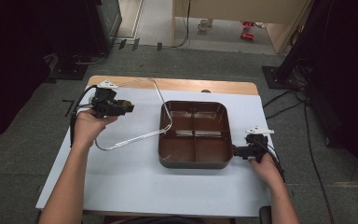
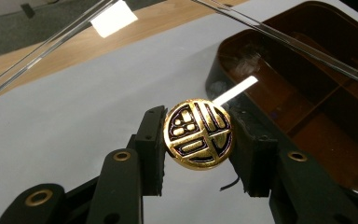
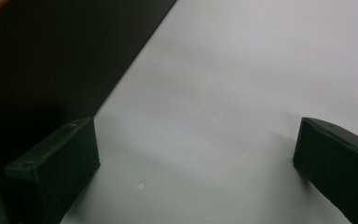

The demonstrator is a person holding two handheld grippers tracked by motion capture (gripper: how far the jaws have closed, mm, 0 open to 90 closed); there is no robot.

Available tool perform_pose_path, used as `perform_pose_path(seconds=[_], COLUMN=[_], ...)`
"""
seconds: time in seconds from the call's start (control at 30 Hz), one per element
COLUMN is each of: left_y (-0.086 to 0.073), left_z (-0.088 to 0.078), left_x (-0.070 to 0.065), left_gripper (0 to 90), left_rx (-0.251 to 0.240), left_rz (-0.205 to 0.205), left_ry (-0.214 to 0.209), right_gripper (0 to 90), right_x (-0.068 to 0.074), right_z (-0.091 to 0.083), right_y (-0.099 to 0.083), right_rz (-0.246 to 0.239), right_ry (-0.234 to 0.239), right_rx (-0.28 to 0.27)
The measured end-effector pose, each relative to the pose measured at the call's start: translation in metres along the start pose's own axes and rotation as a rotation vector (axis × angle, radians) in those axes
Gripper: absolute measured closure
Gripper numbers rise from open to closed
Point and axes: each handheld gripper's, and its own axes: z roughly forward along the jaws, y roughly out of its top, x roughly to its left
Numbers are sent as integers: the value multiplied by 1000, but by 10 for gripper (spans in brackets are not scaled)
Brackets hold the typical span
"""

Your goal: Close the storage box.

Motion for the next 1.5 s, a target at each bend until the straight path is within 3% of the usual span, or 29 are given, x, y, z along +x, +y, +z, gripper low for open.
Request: perform_pose_path(seconds=[0.2, 0.33, 0.5, 0.7, 0.8, 0.93, 1.23, 1.5], left_y=[10, 16, 24, 34, 38, 40, 41, 40], left_z=[8, 19, 39, 60, 71, 87, 112, 133], left_x=[-27, -44, -66, -92, -105, -118, -143, -154], left_gripper=[594, 595, 595, 595, 595, 595, 594, 594], left_rx=[3, 14, 33, 50, 53, 68, 94, 113], left_rz=[48, 90, 111, 169, 194, 203, 239, 249], left_ry=[-62, -71, -126, -138, -167, -212, -241, -242], right_gripper=[0, 0, 0, 0, 0, 0, 0, 0], right_x=[0, 0, 0, 0, 0, 0, 0, 0], right_z=[0, 0, 0, 0, 0, 0, 0, 0], right_y=[0, 0, 0, 0, 0, 0, 0, 0], right_rz=[0, 1, 1, 1, 1, 1, 1, 1], right_ry=[0, 0, 0, 1, 1, 1, 1, 0], right_rx=[0, -1, 0, 0, 1, 1, 1, 1])
